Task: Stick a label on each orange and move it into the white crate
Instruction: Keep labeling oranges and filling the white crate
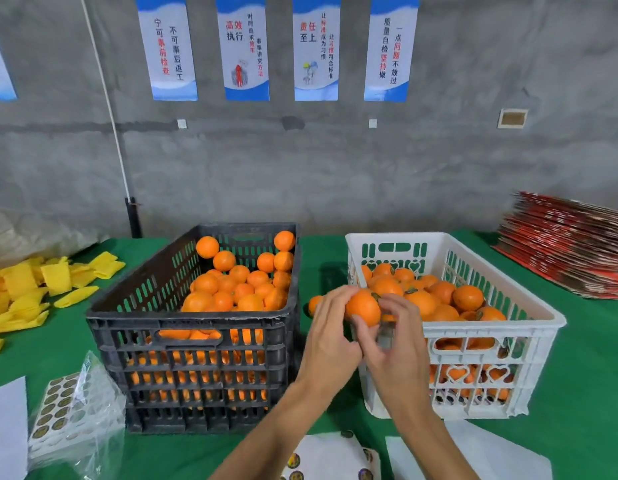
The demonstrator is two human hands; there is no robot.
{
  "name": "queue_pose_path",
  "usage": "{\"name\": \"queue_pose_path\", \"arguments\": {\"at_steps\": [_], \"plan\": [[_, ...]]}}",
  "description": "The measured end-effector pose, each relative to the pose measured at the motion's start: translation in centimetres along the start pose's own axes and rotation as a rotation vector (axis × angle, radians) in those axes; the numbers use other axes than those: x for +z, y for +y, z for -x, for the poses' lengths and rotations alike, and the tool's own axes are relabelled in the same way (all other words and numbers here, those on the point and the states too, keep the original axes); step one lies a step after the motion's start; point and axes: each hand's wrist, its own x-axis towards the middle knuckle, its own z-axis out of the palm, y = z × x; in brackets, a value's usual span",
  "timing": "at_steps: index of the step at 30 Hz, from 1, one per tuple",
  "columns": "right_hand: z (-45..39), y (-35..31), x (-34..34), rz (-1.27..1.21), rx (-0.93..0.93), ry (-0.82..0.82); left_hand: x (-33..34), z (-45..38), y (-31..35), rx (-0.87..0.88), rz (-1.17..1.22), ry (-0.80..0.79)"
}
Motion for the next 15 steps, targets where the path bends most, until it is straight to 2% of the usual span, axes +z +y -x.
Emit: {"name": "queue_pose_path", "arguments": {"at_steps": [4,8,11,13,15], "plan": [[-6.0,1.2,-2.9,0.218,0.018,0.091,4.2,-6.7,1.7,0.045,-0.021,-0.059],[-9.3,2.1,-4.4,0.437,0.088,0.033,7.4,-10.5,3.3,-0.022,-0.026,-0.298],[-9.7,2.0,-4.2,0.431,0.029,-0.042,6.8,-12.0,2.9,0.052,-0.320,-0.395],[-9.7,1.3,-3.4,0.362,-0.019,-0.096,4.5,-12.9,2.1,0.127,-0.451,-0.359],[-9.9,0.1,-1.8,0.266,-0.031,-0.158,1.0,-13.7,0.7,0.097,-0.534,-0.308]]}}
